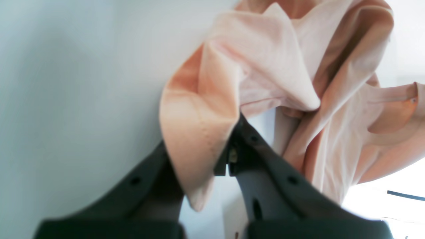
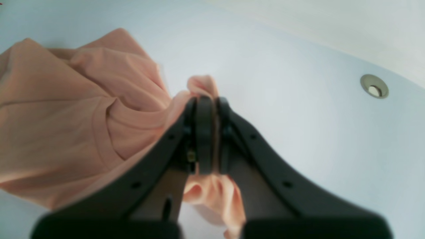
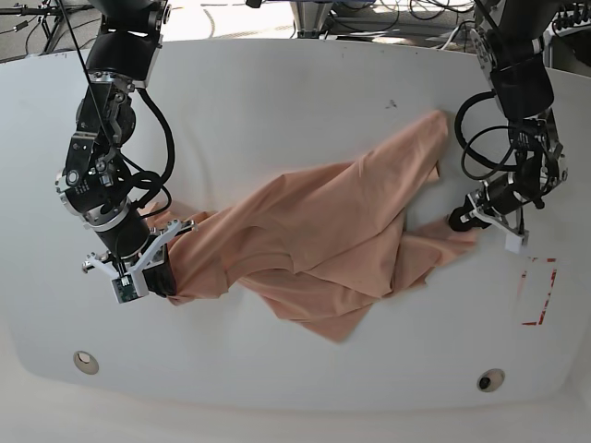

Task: Fold the T-shirt properly
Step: 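Move the left gripper to the shirt sleeve and grasp it, then lift the shirt with both grippers and stretch it between them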

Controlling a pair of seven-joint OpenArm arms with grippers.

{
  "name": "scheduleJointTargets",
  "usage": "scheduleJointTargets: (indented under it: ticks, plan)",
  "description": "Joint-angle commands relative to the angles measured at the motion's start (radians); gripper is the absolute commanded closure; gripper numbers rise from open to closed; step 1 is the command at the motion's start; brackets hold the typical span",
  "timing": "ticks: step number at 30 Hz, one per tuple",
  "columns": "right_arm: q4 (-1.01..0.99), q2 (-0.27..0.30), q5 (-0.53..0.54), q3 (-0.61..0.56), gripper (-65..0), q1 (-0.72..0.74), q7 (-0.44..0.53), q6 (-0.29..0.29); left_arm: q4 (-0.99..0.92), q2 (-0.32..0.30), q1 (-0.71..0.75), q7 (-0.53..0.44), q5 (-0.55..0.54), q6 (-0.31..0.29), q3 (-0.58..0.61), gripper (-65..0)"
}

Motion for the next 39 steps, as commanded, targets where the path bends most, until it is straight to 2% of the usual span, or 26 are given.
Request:
scheduleJointTargets:
  ticks: [1,11,15,22,26,39]
  plan:
    - [0.027,0.011,0.013,0.006,0.0,0.023,0.024,-0.005,0.055,-0.014,-0.002,0.025,0.005,0.01,0.0,0.0]
    - [0.04,0.022,0.008,0.066,0.0,0.039,0.005,-0.006,0.393,-0.12,0.044,0.074,-0.027,0.01,-0.022,0.0]
    - [0.032,0.06,0.008,0.067,0.0,0.085,-0.021,-0.008,0.558,-0.163,0.081,0.082,-0.027,0.01,-0.06,0.0]
    - [-0.059,0.088,0.008,0.066,0.0,0.194,-0.025,-0.006,0.784,-0.243,0.092,0.083,-0.026,0.01,-0.119,0.0]
    - [-0.131,0.091,0.008,0.064,0.0,0.278,-0.024,-0.002,0.822,-0.272,0.076,0.083,-0.026,0.01,-0.165,0.0]
    - [-0.413,0.094,0.008,0.061,0.0,0.642,-0.024,0.0,0.83,-0.361,-0.184,0.086,-0.024,0.013,-0.206,0.0]
